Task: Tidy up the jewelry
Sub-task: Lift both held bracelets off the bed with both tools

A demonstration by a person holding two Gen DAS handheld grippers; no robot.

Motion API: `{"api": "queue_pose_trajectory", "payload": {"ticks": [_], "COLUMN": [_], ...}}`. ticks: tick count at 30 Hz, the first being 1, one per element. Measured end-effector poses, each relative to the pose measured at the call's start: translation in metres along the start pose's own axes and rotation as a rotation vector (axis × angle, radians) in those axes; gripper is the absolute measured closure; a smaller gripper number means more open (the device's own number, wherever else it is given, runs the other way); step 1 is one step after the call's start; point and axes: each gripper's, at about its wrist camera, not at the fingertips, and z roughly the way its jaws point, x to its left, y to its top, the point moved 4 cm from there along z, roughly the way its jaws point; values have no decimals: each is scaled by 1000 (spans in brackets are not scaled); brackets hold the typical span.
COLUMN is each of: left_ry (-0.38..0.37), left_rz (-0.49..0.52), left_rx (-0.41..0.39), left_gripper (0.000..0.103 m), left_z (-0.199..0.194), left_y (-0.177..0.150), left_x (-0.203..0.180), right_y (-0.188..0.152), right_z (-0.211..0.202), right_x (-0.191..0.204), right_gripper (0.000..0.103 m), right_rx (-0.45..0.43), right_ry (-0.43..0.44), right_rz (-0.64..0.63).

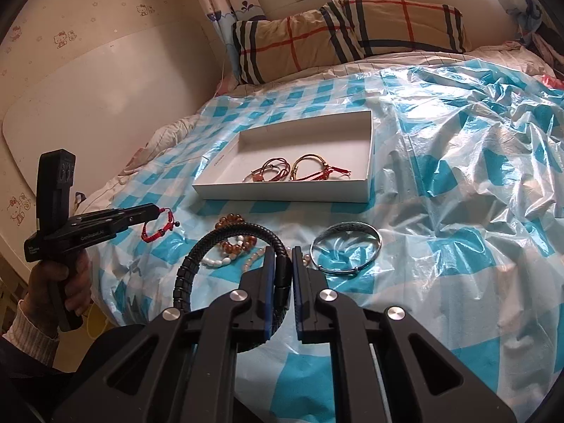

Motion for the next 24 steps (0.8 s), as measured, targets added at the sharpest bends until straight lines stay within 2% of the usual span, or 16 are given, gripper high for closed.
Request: {"api": "queue_pose_trajectory", "payload": {"ticks": [4,9,24], "left_ry": [47,68,80], "left_rz": [17,32,36], "left_rx": [-19,-38,-97], "left_gripper": [96,96,96], "left_z": [-6,-16,-37], "left_y": [2,3,10], "left_x": [-2,-8,-19], "right_y": [2,2,3], "right_z": [-2,-9,-23], "right_x": [9,17,18], "right_gripper": [93,93,93], "right_rx": [-13,-29,-55], "right_ry": [27,43,43], "right_rz": [3,-1,8]}}
